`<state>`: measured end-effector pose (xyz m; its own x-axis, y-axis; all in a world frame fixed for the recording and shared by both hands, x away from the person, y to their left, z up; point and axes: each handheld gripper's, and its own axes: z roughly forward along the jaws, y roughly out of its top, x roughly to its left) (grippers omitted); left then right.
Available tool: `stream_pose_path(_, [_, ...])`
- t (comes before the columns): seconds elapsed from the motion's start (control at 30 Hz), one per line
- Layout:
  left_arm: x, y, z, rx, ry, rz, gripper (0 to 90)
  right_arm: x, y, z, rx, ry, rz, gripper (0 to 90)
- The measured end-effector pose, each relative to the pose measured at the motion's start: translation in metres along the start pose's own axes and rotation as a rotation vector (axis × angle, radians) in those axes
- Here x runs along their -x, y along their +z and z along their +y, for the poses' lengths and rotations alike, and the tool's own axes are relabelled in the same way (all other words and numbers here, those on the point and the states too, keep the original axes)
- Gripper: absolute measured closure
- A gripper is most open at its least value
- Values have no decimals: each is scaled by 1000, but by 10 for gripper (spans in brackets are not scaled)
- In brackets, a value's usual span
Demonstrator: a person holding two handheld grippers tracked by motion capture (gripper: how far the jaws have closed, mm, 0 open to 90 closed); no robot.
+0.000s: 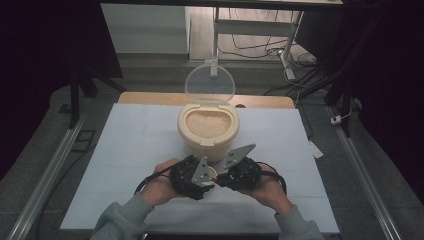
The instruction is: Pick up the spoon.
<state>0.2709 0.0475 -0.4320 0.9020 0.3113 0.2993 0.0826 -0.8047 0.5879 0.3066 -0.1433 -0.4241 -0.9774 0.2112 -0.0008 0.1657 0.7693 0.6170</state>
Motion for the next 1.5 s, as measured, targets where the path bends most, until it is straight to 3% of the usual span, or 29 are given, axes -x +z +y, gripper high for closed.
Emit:
stream_pose_path(0.17, [2, 8, 1, -48, 52, -6, 463, -1, 0, 1, -1, -7, 9, 795])
stream_pose_path(0.37, [1, 10, -1, -55, 63, -26, 604, -4, -1, 3, 0, -28, 16, 795])
stream_pose_path(0.67, [4, 11, -3, -89, 123, -121, 749, -7, -1, 4, 9, -48, 54, 786])
stream_pose_path(0.77, [6, 14, -3, -95, 132, -158, 796, -6, -3, 4, 35, -40, 59, 811])
stream_pose_path(0.83, [7, 15, -3, -96, 123, -148, 799, -4, -5, 3, 60, -33, 53, 837])
stream_pose_path(0.93, [6, 14, -4, -75, 93, -141, 801, -2, -6, 0, 88, -8, 42, 758])
stream_pose_path(1.0, [3, 11, -5, -75, 98, -129, 801, 0, -8, 0, 104, -8, 30, 730])
stream_pose_path(1.03, [3, 11, -5, -59, 75, -121, 802, 0, -12, 0, 158, 19, 13, 681])
stream_pose_path(1.1, [-1, 8, -7, -53, 67, -101, 801, 1, -18, -1, 211, 48, -6, 632])
stream_pose_path(1.23, [-8, 2, -11, -18, 12, -70, 802, 2, -30, -5, 318, 98, -69, 556])
stream_pose_path(1.27, [-9, 0, -12, -10, 0, -63, 802, 2, -30, -5, 318, 98, -69, 556])
stream_pose_path(1.3, [-10, -1, -13, -5, -6, -57, 802, 3, -35, -9, 365, 127, -94, 524])
stream_pose_path(1.5, [-16, -8, -17, 33, -46, -35, 801, 4, -40, -20, 421, 178, -151, 487])
